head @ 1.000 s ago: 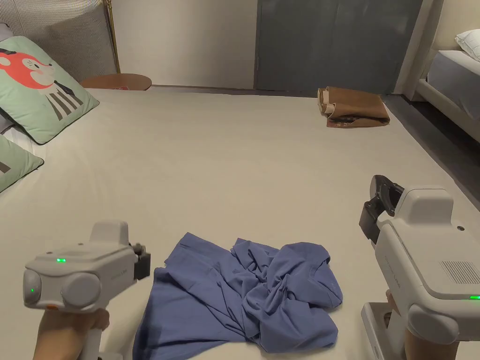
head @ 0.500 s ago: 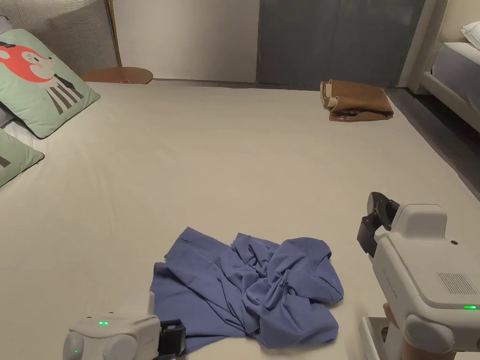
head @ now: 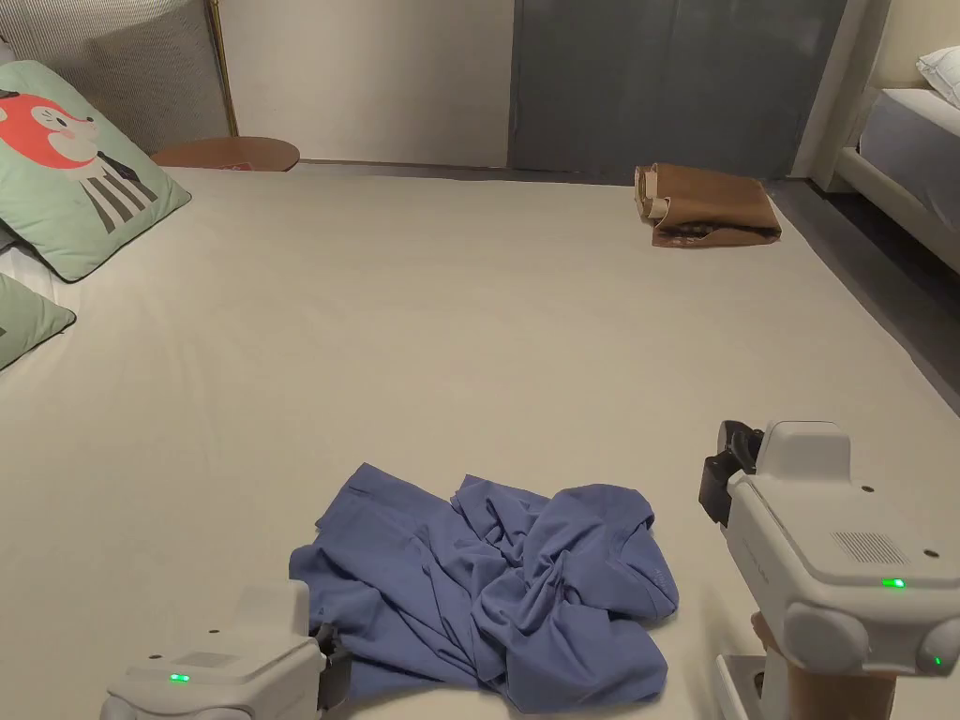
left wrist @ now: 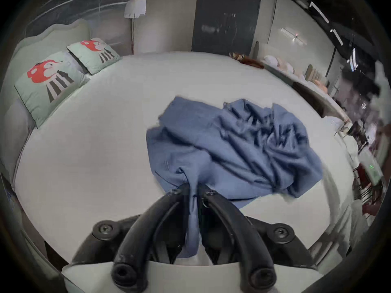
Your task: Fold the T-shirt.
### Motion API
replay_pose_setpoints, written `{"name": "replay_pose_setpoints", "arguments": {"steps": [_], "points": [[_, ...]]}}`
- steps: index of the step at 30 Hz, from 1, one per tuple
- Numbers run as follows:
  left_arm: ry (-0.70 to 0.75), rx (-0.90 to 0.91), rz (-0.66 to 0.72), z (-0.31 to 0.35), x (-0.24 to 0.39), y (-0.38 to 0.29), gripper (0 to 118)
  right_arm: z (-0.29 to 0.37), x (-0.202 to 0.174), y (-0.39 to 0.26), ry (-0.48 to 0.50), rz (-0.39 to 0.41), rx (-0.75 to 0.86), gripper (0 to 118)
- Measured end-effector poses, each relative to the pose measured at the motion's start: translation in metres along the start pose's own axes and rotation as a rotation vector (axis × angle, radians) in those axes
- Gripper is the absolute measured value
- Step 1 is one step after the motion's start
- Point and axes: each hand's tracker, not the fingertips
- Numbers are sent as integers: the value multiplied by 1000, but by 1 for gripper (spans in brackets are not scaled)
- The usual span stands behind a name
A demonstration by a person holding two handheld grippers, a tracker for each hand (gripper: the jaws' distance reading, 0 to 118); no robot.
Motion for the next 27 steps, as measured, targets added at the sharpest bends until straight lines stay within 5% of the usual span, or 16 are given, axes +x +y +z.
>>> {"name": "replay_pose_setpoints", "arguments": {"steps": [1, 3, 5, 7, 9, 14, 17, 19, 20, 21, 27], "points": [[-21, 14, 23, 5, -3, 7, 3, -16, 0, -1, -17, 15, -83, 8], [-61, 49, 54, 11, -8, 18, 3, -45, 2, -5, 15, 9, -204, 41], [-63, 50, 47, 8, -13, 27, 3, -74, 4, -13, 73, -44, -308, 49], [-60, 65, 39, 6, -14, 32, 3, -103, 9, -26, 124, -98, -423, 99], [-67, 70, 33, 1, -13, 38, 3, -127, 8, -37, 141, -131, -486, 116], [-79, 62, 30, -6, -11, 41, 3, -160, -2, -50, 118, -142, -562, 110], [-74, 53, 11, -10, -9, 39, 3, -175, -7, -59, 134, -126, -601, 87], [-73, 47, 6, -12, -10, 37, 3, -185, -10, -70, 191, -109, -633, 63], [-72, 45, 6, -12, -9, 37, 3, -186, -11, -73, 221, -107, -642, 44], [-73, 44, 7, -12, -10, 36, 3, -183, -10, -74, 228, -126, -638, 12], [-95, 57, 51, -8, -18, 44, 3, -130, 1, -38, 171, -27, -425, 6]]}}
